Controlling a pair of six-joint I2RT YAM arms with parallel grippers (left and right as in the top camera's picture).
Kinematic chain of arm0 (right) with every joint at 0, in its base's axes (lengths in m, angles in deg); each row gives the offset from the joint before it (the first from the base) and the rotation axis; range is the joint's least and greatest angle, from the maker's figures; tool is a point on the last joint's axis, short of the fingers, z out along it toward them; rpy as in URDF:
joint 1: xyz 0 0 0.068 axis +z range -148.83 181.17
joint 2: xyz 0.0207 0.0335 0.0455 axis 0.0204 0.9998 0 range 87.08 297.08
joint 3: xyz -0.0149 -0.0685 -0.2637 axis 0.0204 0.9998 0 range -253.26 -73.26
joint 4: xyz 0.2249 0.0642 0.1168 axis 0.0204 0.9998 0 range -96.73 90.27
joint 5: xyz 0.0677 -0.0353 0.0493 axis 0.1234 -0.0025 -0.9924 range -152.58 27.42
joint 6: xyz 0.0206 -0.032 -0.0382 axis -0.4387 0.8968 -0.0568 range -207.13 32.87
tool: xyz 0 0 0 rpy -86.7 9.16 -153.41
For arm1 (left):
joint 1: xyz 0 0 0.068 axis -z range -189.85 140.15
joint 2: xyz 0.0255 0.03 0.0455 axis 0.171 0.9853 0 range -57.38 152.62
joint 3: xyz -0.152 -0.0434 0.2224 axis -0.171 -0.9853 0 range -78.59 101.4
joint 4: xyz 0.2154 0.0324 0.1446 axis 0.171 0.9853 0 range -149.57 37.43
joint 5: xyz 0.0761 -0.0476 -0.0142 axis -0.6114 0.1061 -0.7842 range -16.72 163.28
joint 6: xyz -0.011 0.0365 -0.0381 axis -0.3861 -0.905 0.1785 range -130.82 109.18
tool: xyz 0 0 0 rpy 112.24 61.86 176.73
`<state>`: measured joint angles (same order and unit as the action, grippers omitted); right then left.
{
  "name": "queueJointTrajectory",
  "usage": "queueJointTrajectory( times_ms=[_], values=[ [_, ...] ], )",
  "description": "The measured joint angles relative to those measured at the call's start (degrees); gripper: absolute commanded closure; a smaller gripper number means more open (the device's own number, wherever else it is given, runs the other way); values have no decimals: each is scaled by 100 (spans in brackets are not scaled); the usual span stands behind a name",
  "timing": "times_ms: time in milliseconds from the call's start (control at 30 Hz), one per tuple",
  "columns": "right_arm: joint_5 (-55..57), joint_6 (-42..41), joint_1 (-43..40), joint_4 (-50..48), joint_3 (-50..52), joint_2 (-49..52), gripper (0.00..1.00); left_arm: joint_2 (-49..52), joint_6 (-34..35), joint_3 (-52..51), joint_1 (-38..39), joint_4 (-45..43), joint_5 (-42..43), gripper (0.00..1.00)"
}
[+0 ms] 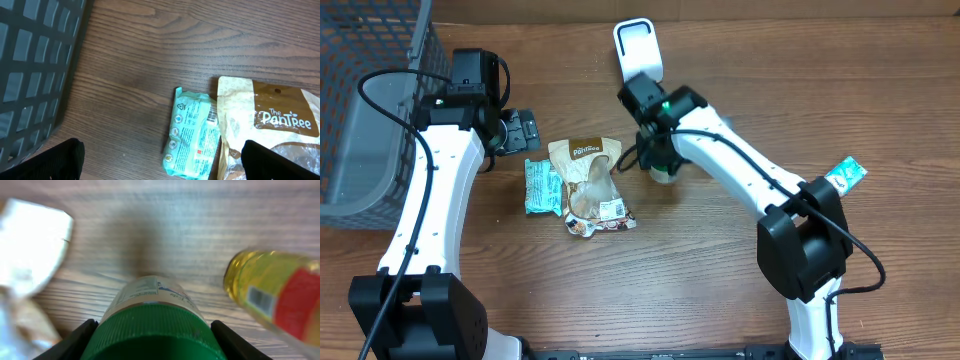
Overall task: Scan the item barcode
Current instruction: 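Close the right gripper on the green jar lid and lift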
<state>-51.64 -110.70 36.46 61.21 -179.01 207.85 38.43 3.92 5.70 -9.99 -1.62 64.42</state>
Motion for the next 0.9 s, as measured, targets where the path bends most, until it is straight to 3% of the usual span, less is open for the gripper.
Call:
queueJointTrajectory(
  times_ms=[200, 900],
  values=[
    [-28, 0, 0, 531, -697, 0, 53, 0, 0, -2, 0, -2, 0, 0],
    [-846, -2, 0, 1375, -715, 0, 52, 0, 0, 0, 0, 0, 0, 0]
  ],
)
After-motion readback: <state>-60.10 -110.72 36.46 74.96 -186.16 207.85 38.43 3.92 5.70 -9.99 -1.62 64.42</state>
